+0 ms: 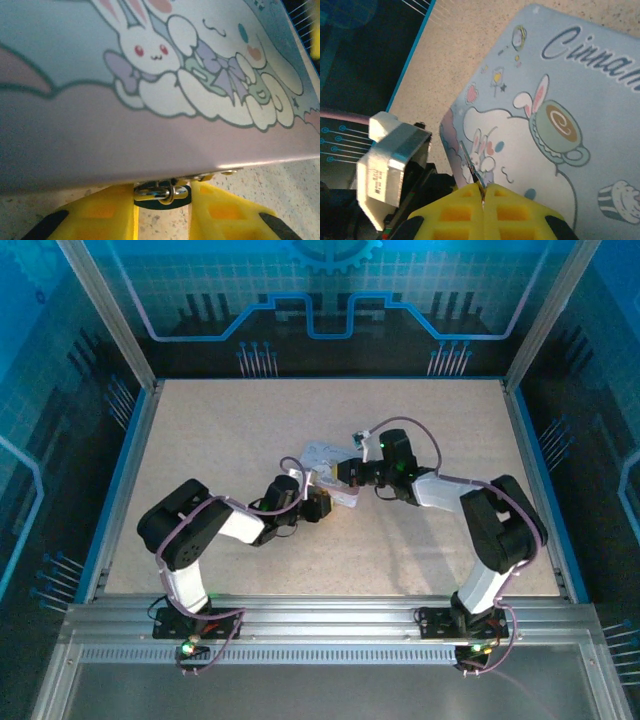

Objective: Unlock the padlock with the key

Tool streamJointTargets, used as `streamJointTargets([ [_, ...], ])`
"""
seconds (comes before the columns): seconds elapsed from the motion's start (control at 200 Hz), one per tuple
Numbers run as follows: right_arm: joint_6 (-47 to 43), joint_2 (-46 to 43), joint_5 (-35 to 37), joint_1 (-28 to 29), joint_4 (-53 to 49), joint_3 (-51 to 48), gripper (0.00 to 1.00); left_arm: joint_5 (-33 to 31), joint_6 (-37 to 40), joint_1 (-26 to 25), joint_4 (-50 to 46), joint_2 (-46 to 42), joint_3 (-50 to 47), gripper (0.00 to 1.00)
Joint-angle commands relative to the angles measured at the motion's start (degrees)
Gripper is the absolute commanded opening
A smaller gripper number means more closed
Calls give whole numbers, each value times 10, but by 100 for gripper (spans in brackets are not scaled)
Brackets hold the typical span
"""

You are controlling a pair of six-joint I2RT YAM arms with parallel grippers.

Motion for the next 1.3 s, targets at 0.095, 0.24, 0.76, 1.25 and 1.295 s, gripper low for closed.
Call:
streamJointTargets([
  [0.095,-71,-105,28,-6,-40,-57,0,-7,-41,-8,-9,-46,6,24],
  [0.24,-112,-170,56,-6,-40,-139,0,-9,-83,-9,-22,-60,6,23],
  [0.76,-151,-142,152,65,143,-285,0,2,-172,-15,-67,-87,15,19],
  [1.25,-170,-51,183,99,268,-303,0,-11,-202,-23,-60,-97,15,17],
  [1.295,-170,-44,187,100,275,-304,0,-13,-202,-24,-60,-97,16,17],
])
